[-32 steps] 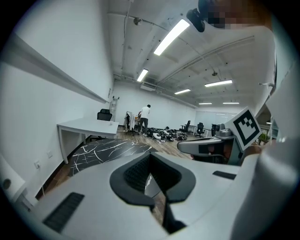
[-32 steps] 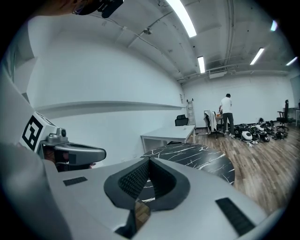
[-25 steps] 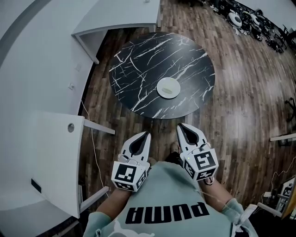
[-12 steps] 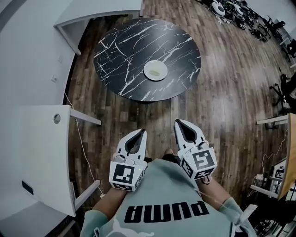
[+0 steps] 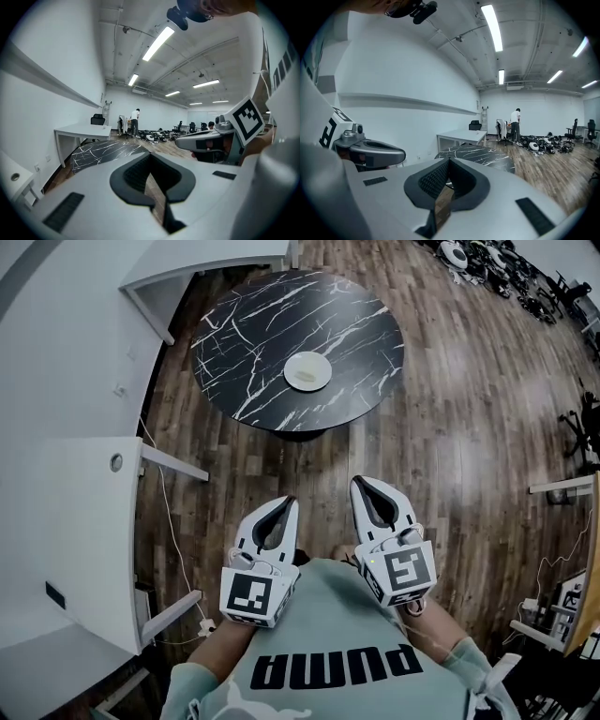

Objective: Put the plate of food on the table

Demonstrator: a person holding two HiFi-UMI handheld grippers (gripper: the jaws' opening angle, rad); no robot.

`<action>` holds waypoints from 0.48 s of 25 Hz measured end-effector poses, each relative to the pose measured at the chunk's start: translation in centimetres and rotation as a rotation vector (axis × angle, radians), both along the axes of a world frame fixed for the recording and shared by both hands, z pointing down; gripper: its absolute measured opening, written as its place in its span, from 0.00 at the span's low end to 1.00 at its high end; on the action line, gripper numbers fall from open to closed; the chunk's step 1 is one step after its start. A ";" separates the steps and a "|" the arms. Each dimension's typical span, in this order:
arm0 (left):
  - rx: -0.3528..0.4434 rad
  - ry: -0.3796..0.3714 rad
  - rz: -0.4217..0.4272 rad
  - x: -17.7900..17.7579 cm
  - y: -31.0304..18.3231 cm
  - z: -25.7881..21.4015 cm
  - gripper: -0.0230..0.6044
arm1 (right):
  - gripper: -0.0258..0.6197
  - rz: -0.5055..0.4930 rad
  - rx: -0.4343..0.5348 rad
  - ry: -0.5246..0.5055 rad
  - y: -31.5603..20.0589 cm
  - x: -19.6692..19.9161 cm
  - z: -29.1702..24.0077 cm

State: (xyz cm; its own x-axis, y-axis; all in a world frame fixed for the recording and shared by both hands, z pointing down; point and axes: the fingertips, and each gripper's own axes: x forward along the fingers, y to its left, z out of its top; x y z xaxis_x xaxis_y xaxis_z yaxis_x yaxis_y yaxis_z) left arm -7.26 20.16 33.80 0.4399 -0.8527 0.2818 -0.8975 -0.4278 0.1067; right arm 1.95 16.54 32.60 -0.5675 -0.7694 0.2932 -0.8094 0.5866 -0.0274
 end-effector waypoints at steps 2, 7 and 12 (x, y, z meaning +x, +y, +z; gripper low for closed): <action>0.008 -0.008 -0.016 1.4 0.9 -0.4 0.05 | 0.05 -0.009 -0.001 -0.010 0.8 1.4 -0.1; 0.008 -0.039 -0.064 4.1 3.3 -0.6 0.05 | 0.05 -0.048 -0.012 -0.030 2.9 4.3 0.4; -0.014 -0.069 -0.106 6.5 5.6 0.2 0.05 | 0.05 -0.090 -0.017 -0.030 5.2 6.3 1.2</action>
State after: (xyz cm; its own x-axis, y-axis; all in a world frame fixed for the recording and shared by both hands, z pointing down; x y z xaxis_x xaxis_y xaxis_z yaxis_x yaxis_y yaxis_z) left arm -0.73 25.78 33.97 0.3265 -0.8892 0.3205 -0.9431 -0.3289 0.0482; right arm 8.27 21.78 33.84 -0.6428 -0.7099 0.2877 -0.7521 0.6561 -0.0617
